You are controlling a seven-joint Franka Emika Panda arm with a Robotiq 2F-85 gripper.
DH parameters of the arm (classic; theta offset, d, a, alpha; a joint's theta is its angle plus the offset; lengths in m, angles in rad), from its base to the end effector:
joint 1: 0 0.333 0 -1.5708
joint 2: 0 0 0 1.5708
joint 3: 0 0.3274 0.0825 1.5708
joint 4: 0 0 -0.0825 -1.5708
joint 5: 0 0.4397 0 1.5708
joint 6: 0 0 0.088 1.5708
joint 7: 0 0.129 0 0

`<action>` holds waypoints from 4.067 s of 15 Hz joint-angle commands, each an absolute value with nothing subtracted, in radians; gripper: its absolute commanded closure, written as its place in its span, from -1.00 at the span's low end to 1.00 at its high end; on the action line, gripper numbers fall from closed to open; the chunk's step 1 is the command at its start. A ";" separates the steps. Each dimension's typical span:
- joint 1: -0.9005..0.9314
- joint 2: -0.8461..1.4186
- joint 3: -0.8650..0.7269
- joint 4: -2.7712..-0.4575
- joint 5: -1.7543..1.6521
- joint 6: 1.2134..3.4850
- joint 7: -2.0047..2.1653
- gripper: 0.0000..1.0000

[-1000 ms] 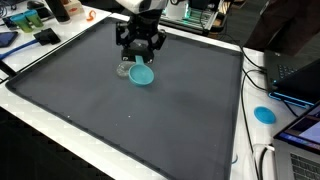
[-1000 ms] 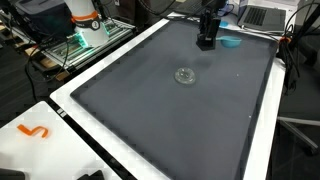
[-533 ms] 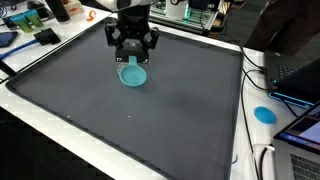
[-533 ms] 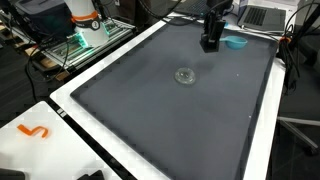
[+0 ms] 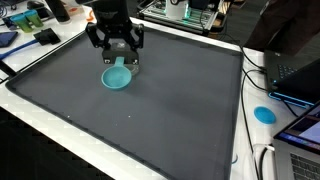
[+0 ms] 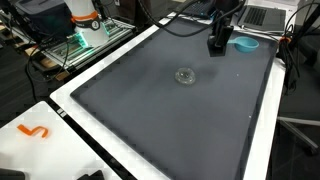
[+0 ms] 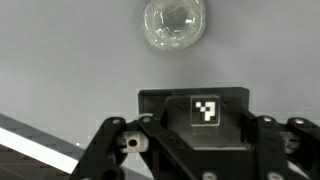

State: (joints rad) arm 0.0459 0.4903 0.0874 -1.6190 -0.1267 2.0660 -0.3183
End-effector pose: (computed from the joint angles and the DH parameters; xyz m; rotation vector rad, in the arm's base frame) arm 0.7248 0.0820 0.2969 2.9785 0.7680 -0.0721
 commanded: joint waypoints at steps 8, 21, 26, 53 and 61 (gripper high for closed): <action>-0.140 0.592 0.120 -1.409 0.221 1.913 -0.477 0.38; -0.361 0.603 0.109 -1.427 0.607 1.778 -0.755 0.38; -0.378 0.590 0.089 -1.466 0.658 1.756 -0.854 0.38; -0.362 0.484 -0.003 -1.655 0.697 1.783 -1.117 0.38; -0.324 0.417 -0.036 -1.754 0.658 1.828 -1.158 0.38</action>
